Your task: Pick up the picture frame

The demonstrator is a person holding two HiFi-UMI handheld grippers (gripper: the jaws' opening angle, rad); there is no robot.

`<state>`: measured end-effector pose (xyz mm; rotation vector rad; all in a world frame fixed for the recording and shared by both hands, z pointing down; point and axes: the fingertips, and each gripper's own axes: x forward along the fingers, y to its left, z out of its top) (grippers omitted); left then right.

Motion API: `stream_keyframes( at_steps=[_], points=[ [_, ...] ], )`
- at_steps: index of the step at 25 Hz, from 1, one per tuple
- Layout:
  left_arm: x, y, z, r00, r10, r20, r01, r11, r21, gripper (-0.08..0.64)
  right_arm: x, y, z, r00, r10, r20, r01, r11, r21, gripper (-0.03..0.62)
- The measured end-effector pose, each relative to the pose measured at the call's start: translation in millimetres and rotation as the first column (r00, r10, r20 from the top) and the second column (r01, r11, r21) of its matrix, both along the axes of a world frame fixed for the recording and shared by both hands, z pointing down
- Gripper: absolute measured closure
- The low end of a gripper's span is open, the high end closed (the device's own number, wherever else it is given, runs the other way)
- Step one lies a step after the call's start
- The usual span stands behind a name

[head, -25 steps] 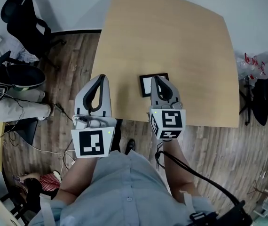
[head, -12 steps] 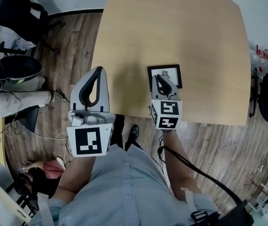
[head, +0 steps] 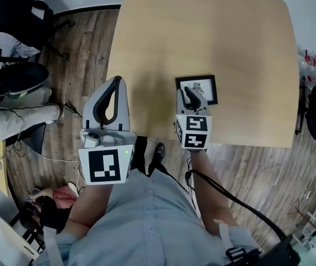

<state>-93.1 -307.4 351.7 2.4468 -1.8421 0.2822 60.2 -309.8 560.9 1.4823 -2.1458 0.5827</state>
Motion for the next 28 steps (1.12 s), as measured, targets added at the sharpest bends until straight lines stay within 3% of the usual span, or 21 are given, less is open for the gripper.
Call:
stream_keyframes(
  at_steps=[12, 19, 28],
  points=[
    [-4.5, -7.5, 11.8, 1.0, -0.007, -0.011, 0.006, 0.999, -0.035, 0.559, 0.3, 2.7, 26.9, 0.998, 0.016, -0.056, -0.022, 0.995, -0.099, 0.488],
    [-15.4, -13.2, 17.8, 1.0, -0.017, -0.019, 0.016, 0.998, -0.057, 0.558, -1.7, 4.4, 35.6, 0.993, 0.022, -0.119, -0.04, 0.987, -0.153, 0.494],
    [-21.3, -22.2, 21.4, 1.0, -0.017, -0.023, 0.015, 0.998, -0.064, 0.558, 1.9, 4.8, 41.7, 0.99, 0.012, -0.141, -0.045, 0.971, -0.236, 0.494]
  ],
)
